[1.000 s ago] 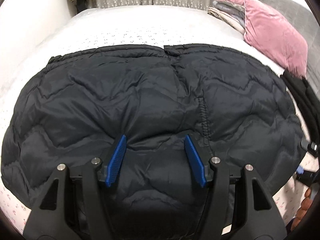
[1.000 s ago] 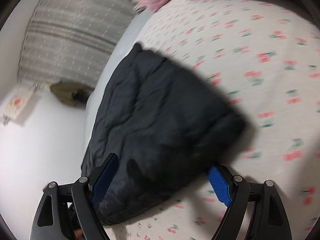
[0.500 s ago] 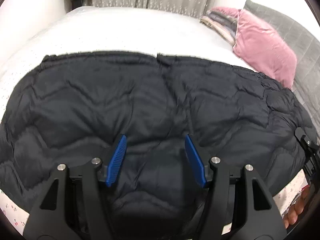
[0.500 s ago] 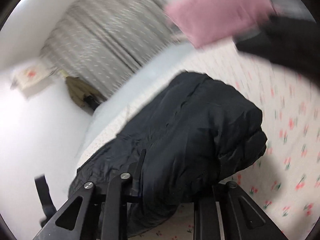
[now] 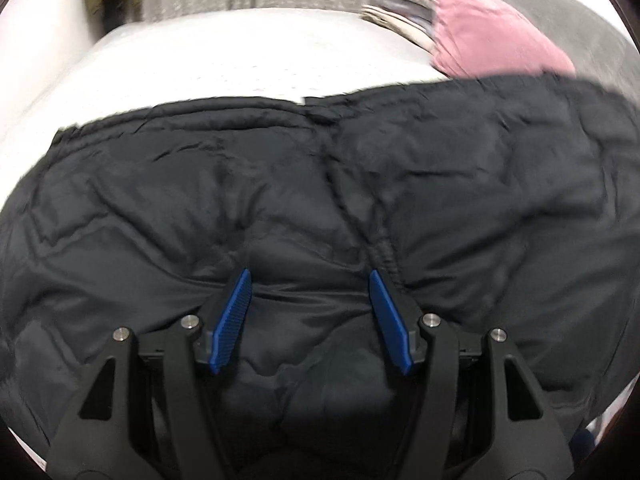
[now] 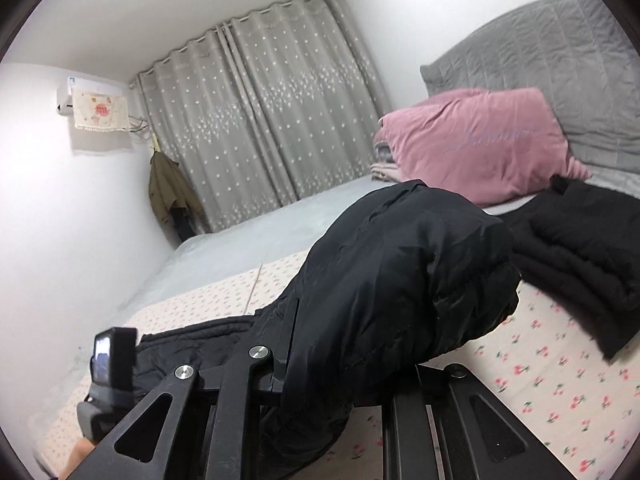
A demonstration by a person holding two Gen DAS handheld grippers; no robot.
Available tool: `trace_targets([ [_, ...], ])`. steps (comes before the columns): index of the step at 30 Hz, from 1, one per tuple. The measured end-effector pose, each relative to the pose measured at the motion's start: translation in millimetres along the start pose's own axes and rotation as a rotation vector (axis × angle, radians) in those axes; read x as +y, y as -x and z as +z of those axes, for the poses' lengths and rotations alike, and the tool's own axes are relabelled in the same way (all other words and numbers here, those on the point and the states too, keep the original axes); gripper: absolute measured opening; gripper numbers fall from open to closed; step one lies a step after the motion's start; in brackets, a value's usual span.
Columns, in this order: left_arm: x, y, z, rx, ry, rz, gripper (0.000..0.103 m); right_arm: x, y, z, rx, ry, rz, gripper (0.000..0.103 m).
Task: Fold large clothes
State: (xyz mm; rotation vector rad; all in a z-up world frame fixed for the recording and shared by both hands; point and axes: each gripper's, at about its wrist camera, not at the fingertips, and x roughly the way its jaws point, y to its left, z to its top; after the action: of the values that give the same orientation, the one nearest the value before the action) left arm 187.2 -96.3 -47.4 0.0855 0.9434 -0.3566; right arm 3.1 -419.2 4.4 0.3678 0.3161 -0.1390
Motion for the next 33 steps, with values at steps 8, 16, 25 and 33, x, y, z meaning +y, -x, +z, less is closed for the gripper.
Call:
trace_targets([
  [8,19,39,-14,-0.007,0.009,-0.063,0.062,-18,-4,7,0.017,-0.046,-0.034,0.017],
  [16,-17,55,-67,0.012,-0.229,-0.071,0.062,-12,-2,13,-0.009,-0.037,-0.010,0.017],
  [25,39,74,-58,-0.017,-0.074,-0.179,0.062,-10,-11,11,0.013,-0.012,-0.005,0.017],
  [33,137,100,-68,-0.073,0.162,-0.081,0.062,4,-12,13,0.003,0.067,-0.066,0.018],
])
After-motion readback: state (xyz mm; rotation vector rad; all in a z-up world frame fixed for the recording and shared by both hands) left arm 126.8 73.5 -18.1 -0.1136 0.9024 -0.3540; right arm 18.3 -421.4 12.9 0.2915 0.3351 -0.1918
